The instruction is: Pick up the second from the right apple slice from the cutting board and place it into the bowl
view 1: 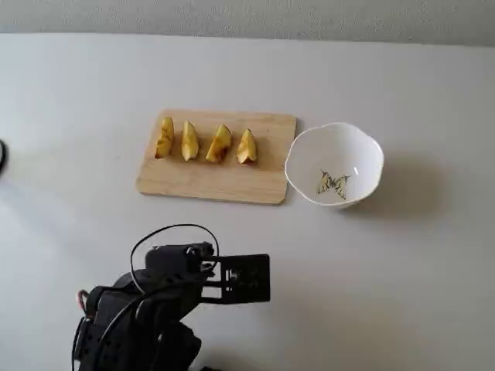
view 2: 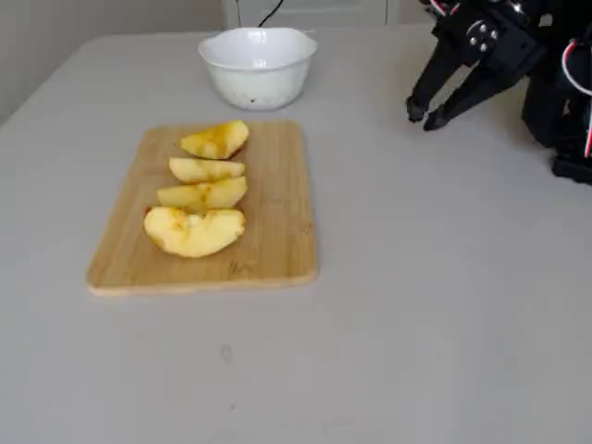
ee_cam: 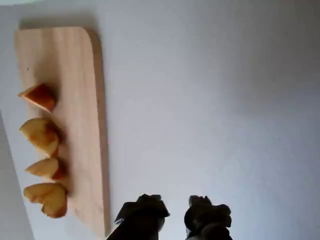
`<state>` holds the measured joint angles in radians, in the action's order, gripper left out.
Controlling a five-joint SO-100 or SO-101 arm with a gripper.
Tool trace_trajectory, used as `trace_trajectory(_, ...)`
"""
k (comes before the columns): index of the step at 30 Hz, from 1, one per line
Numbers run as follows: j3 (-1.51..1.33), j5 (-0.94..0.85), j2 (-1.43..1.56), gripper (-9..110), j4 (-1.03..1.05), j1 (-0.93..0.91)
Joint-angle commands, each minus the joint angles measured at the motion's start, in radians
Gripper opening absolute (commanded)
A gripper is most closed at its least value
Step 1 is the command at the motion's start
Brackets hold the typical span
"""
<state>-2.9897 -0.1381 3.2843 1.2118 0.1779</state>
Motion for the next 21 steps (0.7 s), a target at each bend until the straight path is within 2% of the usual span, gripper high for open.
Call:
trace_trajectory(1,0.038,-0.127,0.008,14,-0.048,-0.086)
trace_trajectory(6,0.087,-0.403,0.003,21,-0.002,0.023)
trace_trajectory(8,0.179,-0.423,-0.091,22,0.008,0.084)
trace_trajectory(10,0.348,-0.442,-0.342,27,0.011,0.126)
trace_trajectory(14,0.759,-0.474,-0.853,27,0.06,0.167)
trace_trajectory(17,1.068,-0.503,-1.138,28,0.152,0.195)
trace_trajectory(21,1.508,-0.555,-1.519,35,0.318,0.201)
